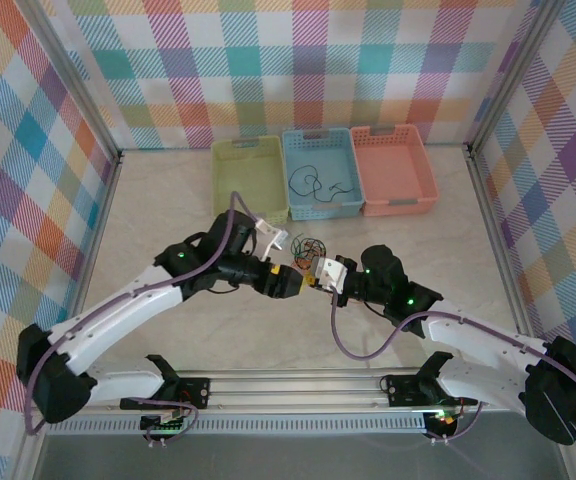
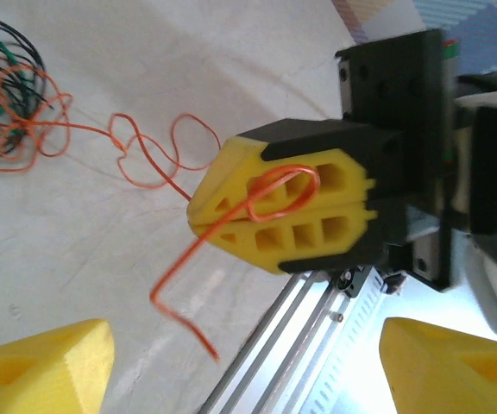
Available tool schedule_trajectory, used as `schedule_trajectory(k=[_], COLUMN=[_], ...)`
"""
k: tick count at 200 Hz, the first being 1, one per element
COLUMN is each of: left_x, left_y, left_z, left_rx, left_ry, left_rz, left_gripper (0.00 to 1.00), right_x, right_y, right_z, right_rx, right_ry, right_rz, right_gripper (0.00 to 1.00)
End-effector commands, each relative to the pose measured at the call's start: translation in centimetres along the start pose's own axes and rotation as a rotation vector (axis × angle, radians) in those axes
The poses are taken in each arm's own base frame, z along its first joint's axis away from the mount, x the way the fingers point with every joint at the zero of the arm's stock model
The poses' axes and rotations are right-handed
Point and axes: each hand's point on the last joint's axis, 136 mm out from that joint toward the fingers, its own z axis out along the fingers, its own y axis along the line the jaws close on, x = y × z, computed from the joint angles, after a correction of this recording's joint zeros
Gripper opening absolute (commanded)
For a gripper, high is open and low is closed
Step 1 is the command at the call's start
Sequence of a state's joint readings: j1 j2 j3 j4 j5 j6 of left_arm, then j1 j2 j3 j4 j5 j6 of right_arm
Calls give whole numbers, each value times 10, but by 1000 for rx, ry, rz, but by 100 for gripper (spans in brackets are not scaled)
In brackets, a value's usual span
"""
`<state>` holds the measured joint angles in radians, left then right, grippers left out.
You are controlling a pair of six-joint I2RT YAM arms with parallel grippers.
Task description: Untangle the cables
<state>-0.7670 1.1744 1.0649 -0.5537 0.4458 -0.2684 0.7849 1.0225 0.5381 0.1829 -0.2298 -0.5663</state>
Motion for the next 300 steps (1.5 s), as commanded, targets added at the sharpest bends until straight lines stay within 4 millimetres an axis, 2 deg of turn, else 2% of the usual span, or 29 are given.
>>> schedule_trajectory(k=[1,21,33,44,57,78,94,110,148,160,183,220,240,273,288,300], left_x=[-4,-13,-20,-24,-30,-38,-41,-41,-28,-26,-20,-9,-6,-6,-2,-5], left_y=[2,0,-8,-19,-17,-15,-16,-4,-2,-1,0,-13,-18,-14,-12,-16], left_z=[-38,-56,-56,-49,-36,-13,0,8,8,6,8,4,1,4,2,-6], left_rx=[-88,-112,-78,-11,-6,44,76,29,48,47,58,147,177,167,160,177], left_ry=[-58,-107,-112,-99,-89,-101,-98,-86,-96,-104,-89,-111,-115,-101,-110,-165], left_rz=[26,45,83,152,203,247,263,252,243,237,210,188,179,117,79,66], left_gripper=[87,89,85,77,68,62,48,31,29,25,25,46,50,50,62,68], right_x=[-8,-10,-12,-14,-18,-24,-27,-27,-28,-28,-29,-29,-27,-27,-26,-25], right_y=[3,8,13,16,22,31,33,34,33,33,33,28,28,27,25,23], right_z=[-2,-2,-3,-4,-6,-10,-11,-12,-12,-12,-13,-12,-11,-12,-11,-10], right_rx=[-22,-53,-79,-101,-134,-186,-203,-209,-206,-206,-204,-188,-191,-184,-170,-160], right_ry=[-33,-47,-59,-67,-82,-114,-123,-125,-124,-124,-126,-121,-114,-114,-111,-104], right_rz=[-30,-35,-39,-37,-37,-38,-36,-35,-32,-30,-26,-7,-5,-8,-5,1], right_gripper=[0,0,0,0,0,0,0,0,0,0,0,0,0,0,0,0])
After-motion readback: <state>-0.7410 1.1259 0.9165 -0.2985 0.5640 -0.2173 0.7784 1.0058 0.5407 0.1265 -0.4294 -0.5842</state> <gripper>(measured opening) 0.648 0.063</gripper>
